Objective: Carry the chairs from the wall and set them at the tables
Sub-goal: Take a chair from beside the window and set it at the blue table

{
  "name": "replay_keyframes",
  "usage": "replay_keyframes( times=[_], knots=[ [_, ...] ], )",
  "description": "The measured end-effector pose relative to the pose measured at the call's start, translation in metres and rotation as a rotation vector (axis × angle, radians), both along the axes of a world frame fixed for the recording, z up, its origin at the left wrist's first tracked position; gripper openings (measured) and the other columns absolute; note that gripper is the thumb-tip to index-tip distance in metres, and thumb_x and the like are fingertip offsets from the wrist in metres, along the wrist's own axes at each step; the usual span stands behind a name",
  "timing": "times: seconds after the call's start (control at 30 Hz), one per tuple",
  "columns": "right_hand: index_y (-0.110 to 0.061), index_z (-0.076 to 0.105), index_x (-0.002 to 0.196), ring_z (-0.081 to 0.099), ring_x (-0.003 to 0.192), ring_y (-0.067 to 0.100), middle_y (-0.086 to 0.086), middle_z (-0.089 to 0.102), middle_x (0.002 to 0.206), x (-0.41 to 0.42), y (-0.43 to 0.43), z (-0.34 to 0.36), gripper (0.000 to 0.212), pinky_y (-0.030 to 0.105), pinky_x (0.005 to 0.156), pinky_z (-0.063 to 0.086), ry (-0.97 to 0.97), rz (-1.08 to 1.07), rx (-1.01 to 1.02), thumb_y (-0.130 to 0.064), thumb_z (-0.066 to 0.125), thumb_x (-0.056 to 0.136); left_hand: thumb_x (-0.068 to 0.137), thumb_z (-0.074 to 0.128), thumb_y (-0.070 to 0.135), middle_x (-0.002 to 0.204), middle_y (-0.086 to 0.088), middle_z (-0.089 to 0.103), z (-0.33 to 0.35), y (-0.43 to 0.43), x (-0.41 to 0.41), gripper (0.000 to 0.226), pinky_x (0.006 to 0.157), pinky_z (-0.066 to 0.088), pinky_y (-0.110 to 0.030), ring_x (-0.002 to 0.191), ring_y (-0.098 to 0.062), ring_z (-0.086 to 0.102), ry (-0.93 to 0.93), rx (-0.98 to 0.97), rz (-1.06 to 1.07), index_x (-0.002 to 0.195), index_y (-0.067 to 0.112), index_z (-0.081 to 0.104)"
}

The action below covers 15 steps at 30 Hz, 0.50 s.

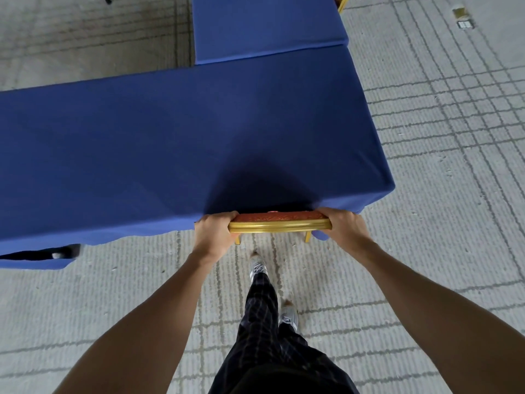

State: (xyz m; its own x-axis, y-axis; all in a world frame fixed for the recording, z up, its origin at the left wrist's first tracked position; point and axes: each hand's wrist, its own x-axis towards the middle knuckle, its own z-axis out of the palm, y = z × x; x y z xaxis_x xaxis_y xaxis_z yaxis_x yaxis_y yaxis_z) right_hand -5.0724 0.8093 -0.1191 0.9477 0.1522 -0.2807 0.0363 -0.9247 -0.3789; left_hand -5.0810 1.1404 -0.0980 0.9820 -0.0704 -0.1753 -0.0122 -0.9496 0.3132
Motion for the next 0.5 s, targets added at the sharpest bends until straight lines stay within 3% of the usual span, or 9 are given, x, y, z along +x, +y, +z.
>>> replay_keyframes(
  times=[0.07,0.17,0.3,0.43,0.5],
  knots=[
    [-0.038,0.063,0.104,0.064,0.079,0.024,-0.007,0.069,0.086,0.012,-0.005,0.004,0.02,0.035,0.065,0.052,-0.002,-0.019,-0.017,-0.033,0.06,0.085,0.08,0.069,0.033,0.06,0.013,0.06,-0.001,-0.01,-0.003,0.015,0.056,0.036,-0.024,0.058,-0.009,0.049,-0.024,0.015,0.015,0.095,0.035,0.068],
    [-0.039,0.061,0.102,0.063,0.08,0.024,-0.008,0.067,0.084,0.027,-0.01,0.008,0.018,0.039,0.068,0.054,0.009,-0.029,-0.016,-0.037,0.057,0.084,0.08,0.069,0.039,0.07,0.012,0.065,-0.002,-0.016,0.002,0.018,0.056,0.04,-0.025,0.063,-0.014,0.058,-0.033,0.034,0.044,0.097,0.038,0.065],
    [-0.038,0.063,0.102,0.054,0.074,0.02,-0.009,0.064,0.086,0.021,-0.016,0.008,0.017,0.033,0.065,0.048,0.048,-0.097,-0.016,-0.033,0.058,0.086,0.078,0.066,0.039,0.077,0.011,0.066,-0.008,-0.03,0.005,0.017,0.061,0.041,-0.027,0.073,-0.016,0.062,-0.013,0.016,0.055,0.094,0.035,0.062],
    [-0.027,0.063,0.093,0.061,0.082,0.031,0.0,0.067,0.087,0.018,-0.013,0.011,0.014,0.031,0.067,0.041,0.034,-0.126,-0.121,-0.03,0.06,0.079,0.076,0.066,0.032,0.086,0.012,0.066,-0.011,-0.038,0.001,0.018,0.075,0.04,-0.032,0.086,-0.018,0.061,0.031,-0.064,0.115,0.094,0.032,0.064],
    [-0.022,0.061,0.091,0.062,0.089,0.034,0.003,0.066,0.089,0.014,0.0,0.021,0.017,0.033,0.069,0.04,0.038,-0.069,-0.11,-0.028,0.062,0.075,0.08,0.065,0.034,0.105,0.011,0.067,-0.009,-0.033,-0.003,0.031,0.09,0.042,-0.035,0.103,-0.02,0.06,0.096,-0.042,0.096,0.111,0.032,0.064]
  ],
)
